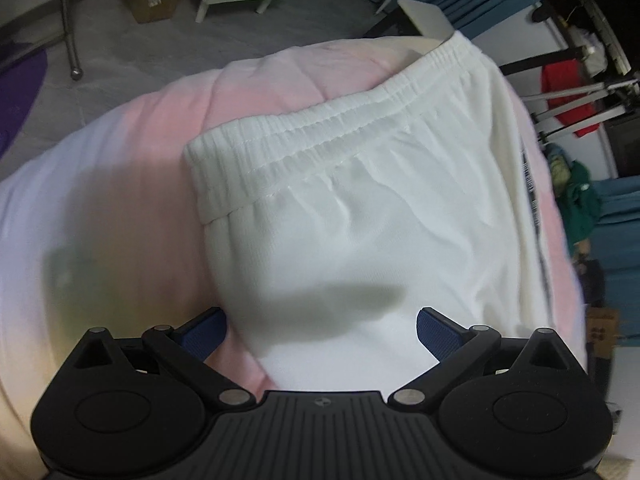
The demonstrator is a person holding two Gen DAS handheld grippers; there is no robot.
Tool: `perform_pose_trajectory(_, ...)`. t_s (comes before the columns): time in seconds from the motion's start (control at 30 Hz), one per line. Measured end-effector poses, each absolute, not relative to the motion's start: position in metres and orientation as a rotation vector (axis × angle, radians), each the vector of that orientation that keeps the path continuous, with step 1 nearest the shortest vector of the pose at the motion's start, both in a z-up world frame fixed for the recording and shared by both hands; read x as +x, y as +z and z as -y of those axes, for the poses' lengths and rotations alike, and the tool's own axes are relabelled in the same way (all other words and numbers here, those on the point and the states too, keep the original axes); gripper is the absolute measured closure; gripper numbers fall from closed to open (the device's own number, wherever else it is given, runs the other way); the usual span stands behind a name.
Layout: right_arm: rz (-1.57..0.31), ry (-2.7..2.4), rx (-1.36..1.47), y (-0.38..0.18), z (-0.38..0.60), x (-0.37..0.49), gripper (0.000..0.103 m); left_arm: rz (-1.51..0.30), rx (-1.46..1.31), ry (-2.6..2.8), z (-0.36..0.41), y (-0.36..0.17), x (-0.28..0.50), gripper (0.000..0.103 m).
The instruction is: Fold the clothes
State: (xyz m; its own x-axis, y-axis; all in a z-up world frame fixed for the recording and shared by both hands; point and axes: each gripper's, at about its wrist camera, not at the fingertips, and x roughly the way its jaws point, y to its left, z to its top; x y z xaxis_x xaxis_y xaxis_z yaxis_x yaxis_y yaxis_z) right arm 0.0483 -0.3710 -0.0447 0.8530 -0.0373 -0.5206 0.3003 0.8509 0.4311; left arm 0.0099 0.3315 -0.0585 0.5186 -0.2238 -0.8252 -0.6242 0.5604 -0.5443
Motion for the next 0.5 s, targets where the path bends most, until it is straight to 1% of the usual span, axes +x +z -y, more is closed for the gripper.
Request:
perform_pose_trajectory(0.17,-0.417,-0.308,0.867,-0.059,0.444,0.012,0.023,-0.867,-1.062,0.153,-0.334,-0.048,-0.008,0.003)
perform_pose_trajectory(0.37,-0.350,-0.639,1.141,-0.112,0.510,-0.033,0.021,-0.662,-1.144,-0.015,-0.338,-0.036,-0.029,0.003)
perform_pose_trajectory(0.4,-0.349,-0.692,1.164,-0.121,0.518,-0.039,0.021,-0.646,-1.147,-0.029,-0.337,-0.035,-0.031,0.003)
perform_pose_trajectory(0.5,-0.357,-0.802,1.210,-0.143,0.530,-0.049,0.021,-0.705,-1.102,0.001,-0.333,-0.035,-0.023,0.003)
